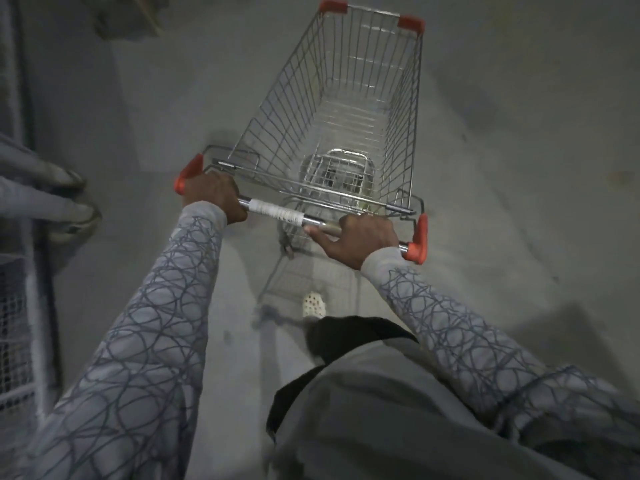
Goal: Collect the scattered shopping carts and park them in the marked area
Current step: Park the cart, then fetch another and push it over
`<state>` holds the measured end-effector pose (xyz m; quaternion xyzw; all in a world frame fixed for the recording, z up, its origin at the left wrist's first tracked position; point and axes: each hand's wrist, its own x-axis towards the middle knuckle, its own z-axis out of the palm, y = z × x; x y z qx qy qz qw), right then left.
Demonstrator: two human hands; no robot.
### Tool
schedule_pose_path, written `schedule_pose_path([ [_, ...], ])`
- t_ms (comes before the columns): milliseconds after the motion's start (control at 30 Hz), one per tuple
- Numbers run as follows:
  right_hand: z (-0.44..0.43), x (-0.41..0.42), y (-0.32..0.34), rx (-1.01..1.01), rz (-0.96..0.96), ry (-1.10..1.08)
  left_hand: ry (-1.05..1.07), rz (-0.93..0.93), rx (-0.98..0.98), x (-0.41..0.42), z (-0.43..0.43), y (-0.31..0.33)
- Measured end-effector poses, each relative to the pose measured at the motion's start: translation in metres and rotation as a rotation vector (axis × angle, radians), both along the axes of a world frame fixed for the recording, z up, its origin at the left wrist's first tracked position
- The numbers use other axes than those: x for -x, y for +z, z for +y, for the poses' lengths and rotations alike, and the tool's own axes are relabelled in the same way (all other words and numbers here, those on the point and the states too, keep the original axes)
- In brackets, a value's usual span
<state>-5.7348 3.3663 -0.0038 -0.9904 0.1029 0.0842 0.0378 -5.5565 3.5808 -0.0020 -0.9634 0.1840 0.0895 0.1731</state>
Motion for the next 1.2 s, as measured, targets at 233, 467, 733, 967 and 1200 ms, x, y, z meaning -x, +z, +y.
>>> schedule_pose_path([
  [233,0.038,-0.138,0.005,-0.016,0.057,-0.084,-0.114,0.001,0.030,-0.144,0.023,0.006],
  [467,0.072,-0.288,0.006,-0.003,0.036,-0.156,-0.167,0.017,0.051,-0.318,0.045,-0.006],
  [733,0.104,-0.456,-0.008,0.043,-0.001,-0.336,-0.292,0.066,-0.014,-0.504,0.046,-0.002],
  [967,0.100,-0.592,-0.001,0.051,0.029,-0.444,-0.379,0.091,-0.018,-0.656,0.023,-0.001],
  [1200,0.067,-0.743,0.002,0.055,0.015,-0.521,-0.482,0.042,0.064,-0.823,-0.033,-0.008],
])
